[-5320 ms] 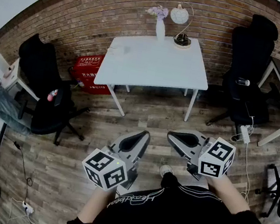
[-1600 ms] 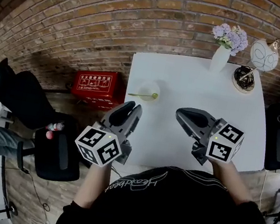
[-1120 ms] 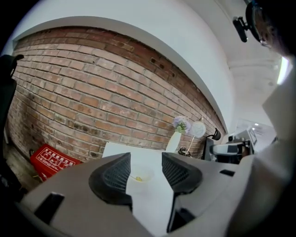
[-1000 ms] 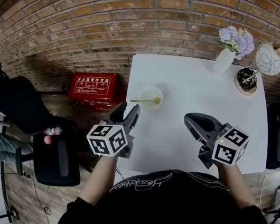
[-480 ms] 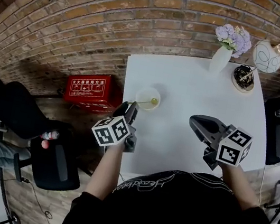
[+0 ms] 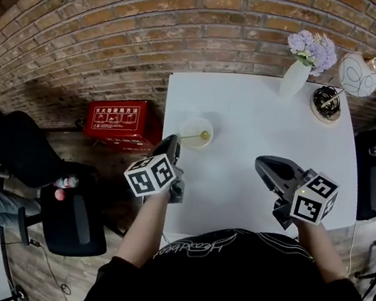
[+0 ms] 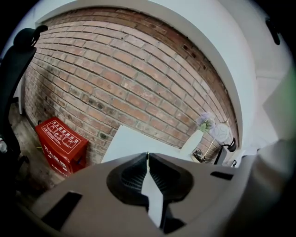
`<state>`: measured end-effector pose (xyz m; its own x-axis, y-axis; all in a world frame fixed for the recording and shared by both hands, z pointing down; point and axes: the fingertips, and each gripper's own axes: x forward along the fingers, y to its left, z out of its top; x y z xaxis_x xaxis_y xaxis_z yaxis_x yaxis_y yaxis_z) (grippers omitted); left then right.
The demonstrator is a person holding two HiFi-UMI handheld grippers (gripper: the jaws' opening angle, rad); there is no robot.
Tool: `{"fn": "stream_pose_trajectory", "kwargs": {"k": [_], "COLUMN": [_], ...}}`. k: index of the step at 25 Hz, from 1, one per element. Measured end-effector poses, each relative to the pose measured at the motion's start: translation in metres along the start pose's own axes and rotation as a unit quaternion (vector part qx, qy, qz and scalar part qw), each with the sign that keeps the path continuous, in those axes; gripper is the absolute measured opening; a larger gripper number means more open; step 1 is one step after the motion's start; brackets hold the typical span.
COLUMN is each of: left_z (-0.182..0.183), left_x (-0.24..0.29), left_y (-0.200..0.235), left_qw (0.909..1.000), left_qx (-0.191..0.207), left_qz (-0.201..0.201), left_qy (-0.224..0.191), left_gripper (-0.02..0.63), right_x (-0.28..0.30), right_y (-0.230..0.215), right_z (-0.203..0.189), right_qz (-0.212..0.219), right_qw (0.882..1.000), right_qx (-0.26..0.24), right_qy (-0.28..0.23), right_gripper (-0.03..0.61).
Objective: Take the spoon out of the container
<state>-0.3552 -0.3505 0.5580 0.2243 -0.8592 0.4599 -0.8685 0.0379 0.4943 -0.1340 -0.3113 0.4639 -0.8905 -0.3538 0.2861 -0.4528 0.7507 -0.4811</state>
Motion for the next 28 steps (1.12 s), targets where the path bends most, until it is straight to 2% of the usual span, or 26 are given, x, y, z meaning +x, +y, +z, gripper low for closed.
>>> {"fn": "stream_pose_trajectory", "kwargs": {"k": [11,18,28], "left_z": [0.006,0.015,0.034], "left_x": [0.000,-0.007,-0.048], "left_y": [-0.005,-0.013,-0.023], "left_qw": [0.9999,0.9996,0.9987], "left_qx": [-0.004,0.021,0.027], "left_qz": [0.010,0.012,-0.007], "left_qy": [-0.007,-0.014,-0.042], "left_gripper": [0.008,0.006,0.006], "right_x": [-0.011,-0.016,-0.005], "right_y": [-0.005,-0.009,0.004], "right_z": [0.004,0.002,0.005], "right_qz": [-0.008,-0.011,0.012], "right_qw": [1.000,1.000,1.000], "right_qx": [0.000,0.006,-0.008], "right_qy": [-0.009,-0.012,-0.012], "right_gripper": [-0.003,-0.003,-0.003]}}
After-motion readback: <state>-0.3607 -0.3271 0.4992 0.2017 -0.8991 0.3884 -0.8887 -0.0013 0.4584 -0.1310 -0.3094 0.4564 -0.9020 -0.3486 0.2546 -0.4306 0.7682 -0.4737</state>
